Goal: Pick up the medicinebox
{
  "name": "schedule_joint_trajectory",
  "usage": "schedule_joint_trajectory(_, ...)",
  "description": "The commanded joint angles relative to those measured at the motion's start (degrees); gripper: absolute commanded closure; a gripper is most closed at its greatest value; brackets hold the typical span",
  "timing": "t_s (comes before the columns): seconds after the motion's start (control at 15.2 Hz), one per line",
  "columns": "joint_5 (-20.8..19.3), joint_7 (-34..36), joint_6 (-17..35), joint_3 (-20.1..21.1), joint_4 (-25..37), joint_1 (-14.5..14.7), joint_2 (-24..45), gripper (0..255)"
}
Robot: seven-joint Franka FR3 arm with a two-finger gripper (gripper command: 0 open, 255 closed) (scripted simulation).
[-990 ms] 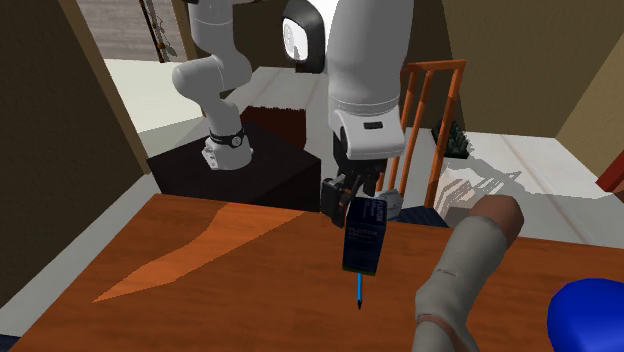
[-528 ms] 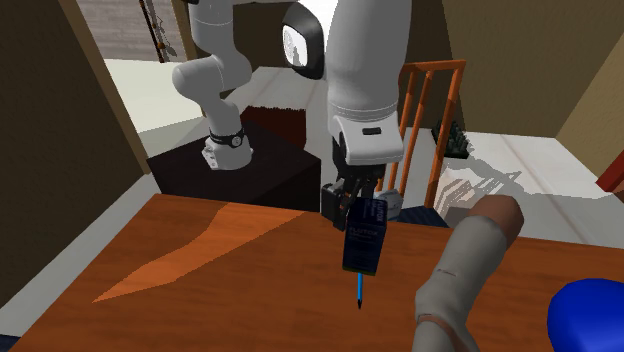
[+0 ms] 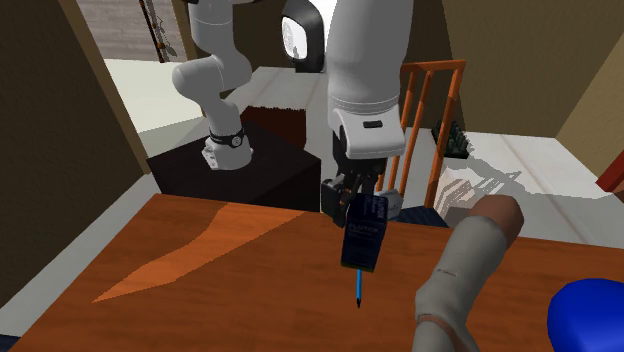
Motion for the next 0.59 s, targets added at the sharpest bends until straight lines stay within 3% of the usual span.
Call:
schedule_joint_trajectory(0.0,-0.1,0.1,-1.3,0.0,1.1,0.0,-0.3,255)
schedule_joint_trajectory(0.53,-0.3,0.5,-7.2,-0.1,6.5,-0.2,-0.8,255)
